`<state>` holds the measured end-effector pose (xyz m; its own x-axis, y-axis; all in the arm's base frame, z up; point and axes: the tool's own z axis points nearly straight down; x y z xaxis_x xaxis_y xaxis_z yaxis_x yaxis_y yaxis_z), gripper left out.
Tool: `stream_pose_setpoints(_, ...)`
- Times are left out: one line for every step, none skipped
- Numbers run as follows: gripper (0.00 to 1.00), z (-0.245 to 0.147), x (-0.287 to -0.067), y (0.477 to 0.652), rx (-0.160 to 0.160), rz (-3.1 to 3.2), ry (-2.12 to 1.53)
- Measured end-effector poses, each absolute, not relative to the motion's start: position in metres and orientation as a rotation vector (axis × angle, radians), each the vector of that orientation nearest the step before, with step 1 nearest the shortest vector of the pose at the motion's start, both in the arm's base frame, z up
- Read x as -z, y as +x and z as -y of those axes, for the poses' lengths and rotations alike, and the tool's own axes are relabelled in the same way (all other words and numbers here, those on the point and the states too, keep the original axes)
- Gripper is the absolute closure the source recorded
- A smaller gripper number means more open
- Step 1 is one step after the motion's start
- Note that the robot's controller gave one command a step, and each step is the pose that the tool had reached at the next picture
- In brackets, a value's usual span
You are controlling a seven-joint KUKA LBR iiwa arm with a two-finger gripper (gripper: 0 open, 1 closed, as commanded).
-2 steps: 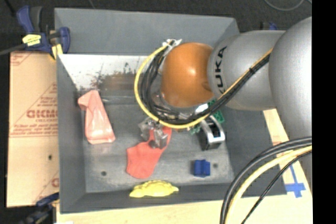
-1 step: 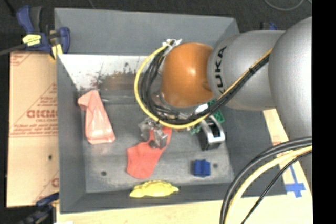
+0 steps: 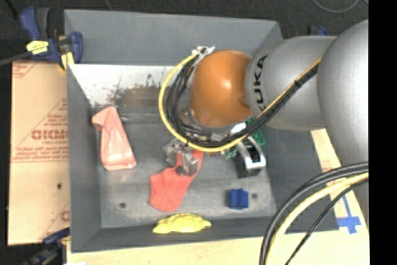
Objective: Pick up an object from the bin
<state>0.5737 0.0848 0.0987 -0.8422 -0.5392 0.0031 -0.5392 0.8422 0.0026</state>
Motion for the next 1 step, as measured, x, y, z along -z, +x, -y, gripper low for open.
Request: stream_pose_setpoints(1.00, -0.0848, -0.0987, 0.5737, 0.003, 3.011, 0.881)
